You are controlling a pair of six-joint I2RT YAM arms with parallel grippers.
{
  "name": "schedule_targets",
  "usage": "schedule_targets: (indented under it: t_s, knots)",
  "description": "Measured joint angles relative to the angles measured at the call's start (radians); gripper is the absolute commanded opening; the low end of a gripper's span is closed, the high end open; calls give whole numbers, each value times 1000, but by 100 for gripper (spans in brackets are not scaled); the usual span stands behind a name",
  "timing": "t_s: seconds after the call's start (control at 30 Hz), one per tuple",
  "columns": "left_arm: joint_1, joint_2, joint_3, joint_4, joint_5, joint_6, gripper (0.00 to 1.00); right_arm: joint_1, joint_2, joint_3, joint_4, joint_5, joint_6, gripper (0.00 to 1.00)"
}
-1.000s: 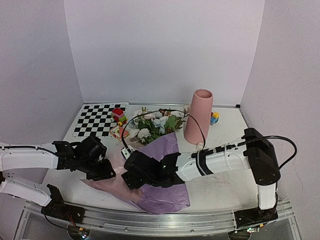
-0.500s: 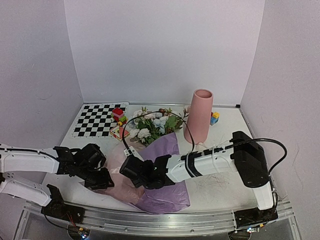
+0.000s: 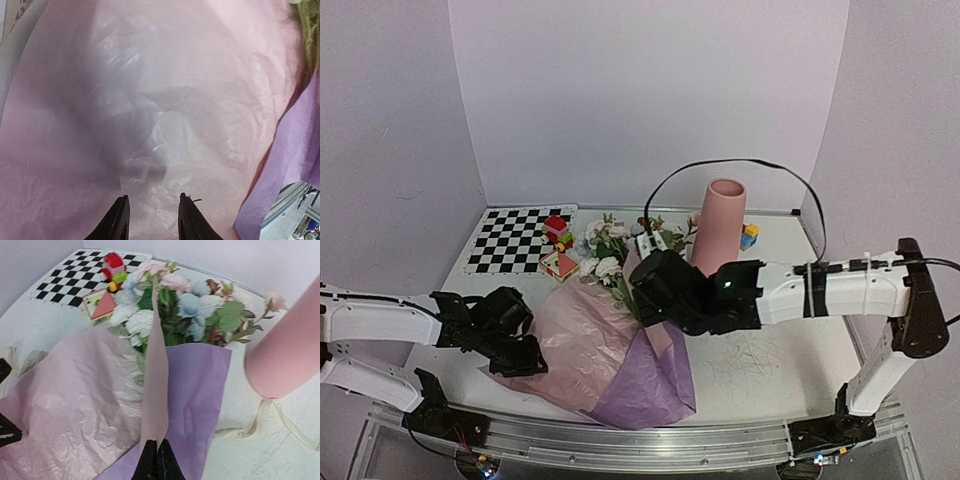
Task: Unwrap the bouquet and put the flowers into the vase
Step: Unfold the wrapping paper at the center of the board.
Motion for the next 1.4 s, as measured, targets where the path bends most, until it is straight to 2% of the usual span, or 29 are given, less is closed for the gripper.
schedule_targets:
  t_s: [0.13, 0.3, 0.43, 0.63, 0.67, 0.77, 0.8, 0.97, 1.07, 1.23, 1.4]
  knots:
    - [-1, -61, 27, 1, -33, 2, 38, -76, -121, -127, -1, 22, 8, 1]
    - [-2, -107, 70, 2, -61, 20, 40, -170, -254, -311, -15, 40, 19, 7]
    - [-2, -106, 98, 2, -87, 33, 41, -249, -350, -431, -35, 55, 42, 9]
    - [-2, -63, 144, 9, -109, 59, 41, -343, -451, -526, -71, 59, 116, 18]
    - [-3, -51, 152, 9, -112, 64, 41, -357, -465, -536, -75, 58, 127, 21]
    - [-5, -16, 181, 12, -123, 78, 41, -392, -500, -559, -86, 55, 155, 50]
    - [-6, -8, 187, 16, -126, 79, 41, -404, -510, -563, -90, 53, 165, 52]
    - [-27, 12, 223, 44, -145, 93, 41, -447, -568, -581, -104, 39, 172, 54]
    - [-48, 27, 254, 61, -157, 108, 41, -453, -629, -584, -107, 14, 162, 60]
    - [-72, 79, 318, 87, -178, 135, 41, -453, -700, -582, -57, -103, 53, 57]
    - [-75, 154, 382, 104, -187, 159, 40, -453, -602, -538, -1, -262, -40, 51]
